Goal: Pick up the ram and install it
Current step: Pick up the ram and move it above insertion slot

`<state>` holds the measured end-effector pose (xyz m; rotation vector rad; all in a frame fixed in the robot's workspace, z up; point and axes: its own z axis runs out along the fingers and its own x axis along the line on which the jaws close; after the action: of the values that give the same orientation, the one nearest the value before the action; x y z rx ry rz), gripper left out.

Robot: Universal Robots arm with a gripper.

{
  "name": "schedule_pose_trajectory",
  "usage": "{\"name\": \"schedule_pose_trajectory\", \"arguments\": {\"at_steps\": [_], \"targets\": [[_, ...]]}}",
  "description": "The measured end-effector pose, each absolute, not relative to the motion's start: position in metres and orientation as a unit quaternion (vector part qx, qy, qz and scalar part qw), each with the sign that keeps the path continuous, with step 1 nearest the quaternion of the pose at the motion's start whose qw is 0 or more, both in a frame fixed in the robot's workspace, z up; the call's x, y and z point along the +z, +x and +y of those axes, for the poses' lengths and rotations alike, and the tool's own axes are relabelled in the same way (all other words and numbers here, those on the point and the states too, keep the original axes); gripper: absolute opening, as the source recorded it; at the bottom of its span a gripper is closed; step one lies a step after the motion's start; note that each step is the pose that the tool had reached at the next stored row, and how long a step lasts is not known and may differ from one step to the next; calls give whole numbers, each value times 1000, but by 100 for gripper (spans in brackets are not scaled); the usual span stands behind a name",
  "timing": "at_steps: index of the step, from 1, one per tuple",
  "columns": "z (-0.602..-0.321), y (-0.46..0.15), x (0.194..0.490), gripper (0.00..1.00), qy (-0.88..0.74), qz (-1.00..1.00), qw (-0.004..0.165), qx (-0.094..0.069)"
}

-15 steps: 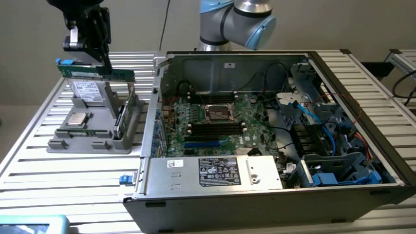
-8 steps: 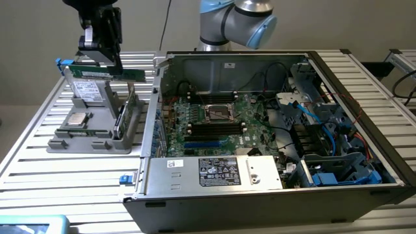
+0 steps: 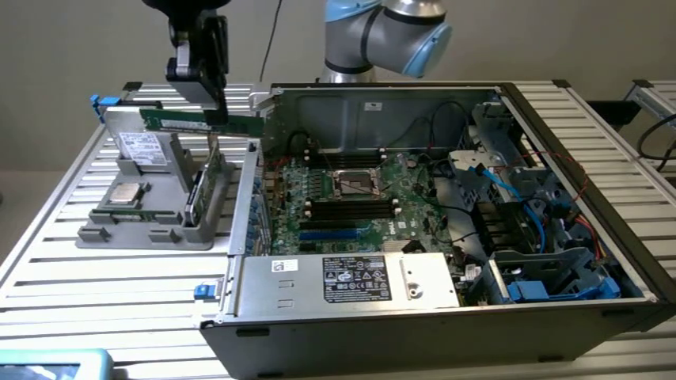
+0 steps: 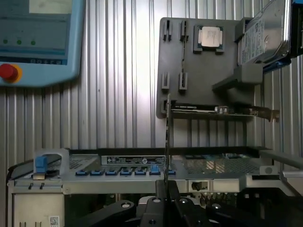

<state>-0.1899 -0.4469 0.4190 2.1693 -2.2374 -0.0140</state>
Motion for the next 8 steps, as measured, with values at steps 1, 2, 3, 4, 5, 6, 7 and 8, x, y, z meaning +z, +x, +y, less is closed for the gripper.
{"name": "schedule_pose_trajectory", "arguments": {"at_steps": [1,2,3,4,5,6,7,8], "targets": [[-447,-185,419,13,696,-718,14,-3],[-447,-181,419,13,696,-718,15,-2],[-447,-176,419,13,696,-718,15,-1],[-447,-172,419,13,696,-718,16,-1],[-447,-167,419,13,696,-718,17,0],[-447,-163,419,13,696,-718,17,0],[-447,-158,419,13,696,-718,17,0],[-447,-153,419,13,696,-718,17,0]]}}
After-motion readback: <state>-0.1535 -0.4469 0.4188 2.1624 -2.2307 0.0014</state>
